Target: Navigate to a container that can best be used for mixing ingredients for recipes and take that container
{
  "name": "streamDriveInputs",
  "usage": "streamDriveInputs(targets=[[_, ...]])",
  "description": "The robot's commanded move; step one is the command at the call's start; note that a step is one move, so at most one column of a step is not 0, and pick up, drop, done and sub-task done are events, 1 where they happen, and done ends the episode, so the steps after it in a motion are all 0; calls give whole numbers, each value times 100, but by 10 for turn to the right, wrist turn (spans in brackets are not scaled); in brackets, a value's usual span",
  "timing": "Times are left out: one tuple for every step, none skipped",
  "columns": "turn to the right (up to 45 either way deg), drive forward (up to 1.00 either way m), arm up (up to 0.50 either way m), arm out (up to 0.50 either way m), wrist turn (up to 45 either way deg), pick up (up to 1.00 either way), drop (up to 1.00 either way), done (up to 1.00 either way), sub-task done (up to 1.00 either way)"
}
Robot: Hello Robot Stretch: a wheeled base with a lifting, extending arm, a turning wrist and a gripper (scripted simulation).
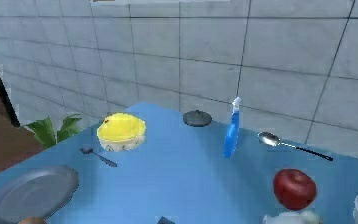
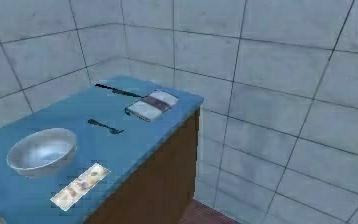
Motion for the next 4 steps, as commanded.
streamDriveInputs(targets=[[-300,0,0,0,0,0,0,0,0],[0,0,50,0,0,0,0,0,0],[0,0,38,0,0,0,0,0,0],[0,0,0,20,0,0,0,0,0]])
